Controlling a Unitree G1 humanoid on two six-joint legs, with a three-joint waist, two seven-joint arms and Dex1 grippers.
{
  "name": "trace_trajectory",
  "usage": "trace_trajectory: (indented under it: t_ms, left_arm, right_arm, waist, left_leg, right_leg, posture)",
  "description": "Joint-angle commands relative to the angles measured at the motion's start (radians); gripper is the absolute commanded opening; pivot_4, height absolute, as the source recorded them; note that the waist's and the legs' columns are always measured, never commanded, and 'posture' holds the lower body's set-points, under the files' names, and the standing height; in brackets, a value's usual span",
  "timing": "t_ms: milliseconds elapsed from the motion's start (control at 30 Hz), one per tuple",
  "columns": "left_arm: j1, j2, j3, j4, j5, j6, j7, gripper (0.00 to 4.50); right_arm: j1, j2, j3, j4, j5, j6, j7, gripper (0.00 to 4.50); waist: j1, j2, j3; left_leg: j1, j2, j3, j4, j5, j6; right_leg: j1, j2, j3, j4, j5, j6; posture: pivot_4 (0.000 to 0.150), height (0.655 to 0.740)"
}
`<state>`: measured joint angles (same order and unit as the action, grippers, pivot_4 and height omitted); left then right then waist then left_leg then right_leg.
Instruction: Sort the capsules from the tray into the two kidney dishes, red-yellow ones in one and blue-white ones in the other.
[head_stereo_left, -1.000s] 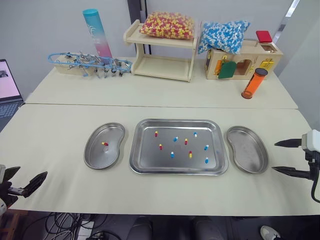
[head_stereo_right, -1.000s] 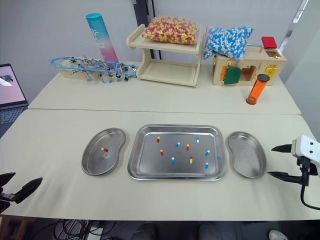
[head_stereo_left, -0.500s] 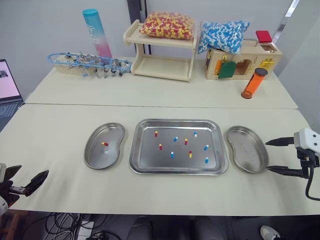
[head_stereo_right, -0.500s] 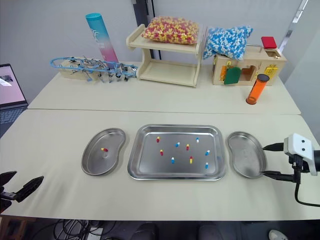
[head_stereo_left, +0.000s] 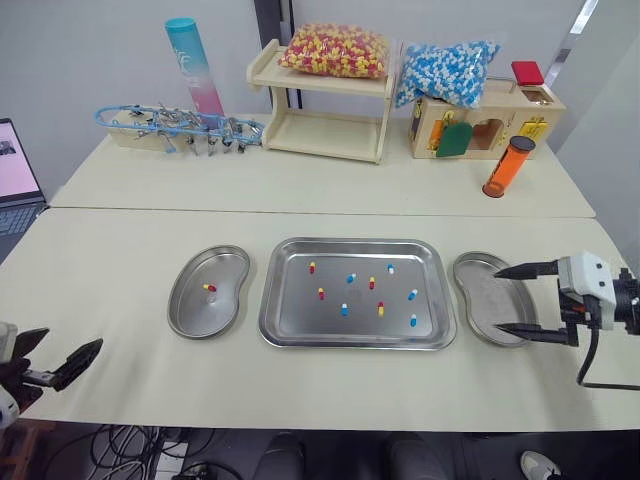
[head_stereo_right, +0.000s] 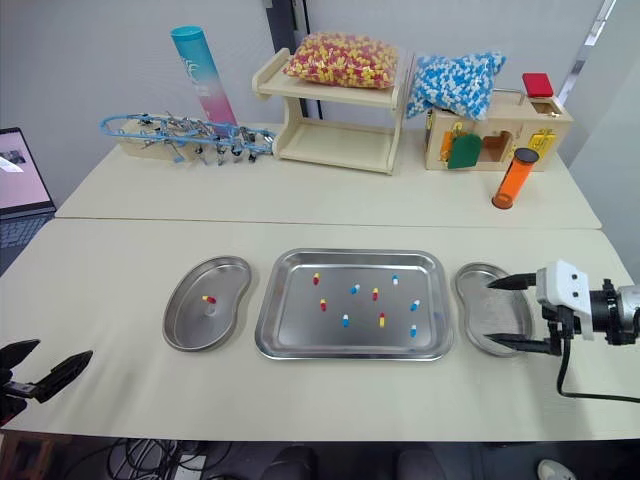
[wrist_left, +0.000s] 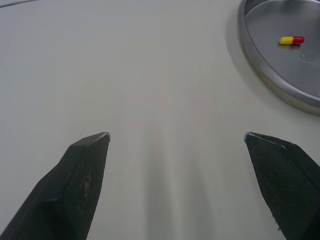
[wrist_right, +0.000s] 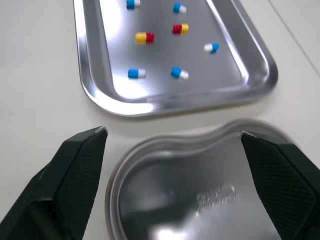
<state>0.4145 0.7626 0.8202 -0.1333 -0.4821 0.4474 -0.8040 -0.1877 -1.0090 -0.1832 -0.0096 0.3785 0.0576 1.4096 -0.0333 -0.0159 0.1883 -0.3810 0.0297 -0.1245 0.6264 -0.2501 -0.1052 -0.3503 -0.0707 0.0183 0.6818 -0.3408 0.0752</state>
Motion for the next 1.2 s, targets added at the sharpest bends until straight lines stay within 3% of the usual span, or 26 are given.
trace_trajectory:
  t_ms: [33, 400, 633, 933, 1033, 1200]
  left_arm:
    - [-0.018, 0.025, 0.023, -0.06, -0.04, 0.034, 0.0, 4.47]
    - [-0.161, 0.022, -0.062, -0.263, -0.17, 0.203, 0.054, 4.47]
    - [-0.386, -0.071, -0.291, -0.417, -0.251, 0.318, 0.254, 4.47]
    - [-0.561, -0.21, -0.562, -0.411, -0.171, 0.318, 0.398, 4.47]
    - [-0.578, -0.265, -0.649, -0.392, -0.12, 0.307, 0.442, 3.96]
    - [-0.59, -0.336, -0.739, -0.376, -0.042, 0.293, 0.506, 3.96]
  right_arm:
    - [-0.019, 0.008, 0.001, -0.084, 0.056, 0.055, -0.013, 4.5]
    - [-0.042, 0.089, 0.047, -0.269, 0.15, 0.199, -0.106, 4.5]
    - [-0.02, 0.143, 0.073, -0.339, 0.154, 0.226, -0.163, 4.5]
    - [0.015, 0.166, 0.091, -0.365, 0.142, 0.217, -0.194, 4.5]
    - [0.028, 0.17, 0.094, -0.376, 0.142, 0.219, -0.206, 4.5]
    - [0.041, 0.167, 0.089, -0.384, 0.141, 0.219, -0.221, 4.5]
  waist:
    - [0.0, 0.0, 0.0]
    - [0.001, 0.0, 0.0]
    - [0.003, 0.0, 0.0]
    - [0.0, 0.0, 0.0]
    - [0.002, 0.0, 0.0]
    - [0.004, 0.0, 0.0]
  left_leg:
    - [0.0, 0.0, 0.0, 0.0, 0.0, 0.0]
    - [-0.001, 0.0, -0.001, 0.0, 0.0, 0.0]
    - [-0.001, 0.0, -0.002, 0.001, 0.0, 0.0]
    - [-0.001, 0.0, -0.002, 0.002, 0.0, 0.0]
    - [-0.001, 0.0, -0.002, 0.002, 0.0, -0.001]
    - [-0.002, -0.001, -0.002, 0.002, 0.0, -0.001]
  right_leg:
    - [0.0, 0.0, 0.0, 0.0, 0.0, 0.0]
    - [0.0, 0.0, -0.001, 0.0, 0.0, 0.0]
    - [0.0, 0.0, -0.001, 0.0, 0.0, 0.0]
    - [0.0, 0.0, -0.001, 0.0, 0.0, 0.0]
    - [0.0, 0.0, -0.001, 0.0, 0.0, 0.0]
    - [0.001, 0.0, -0.001, -0.001, 0.0, 0.0]
  posture:
    - [0.15, 0.74]
    - [0.15, 0.74]
    - [0.15, 0.74]
    - [0.15, 0.74]
    - [0.15, 0.74]
    - [0.15, 0.74]
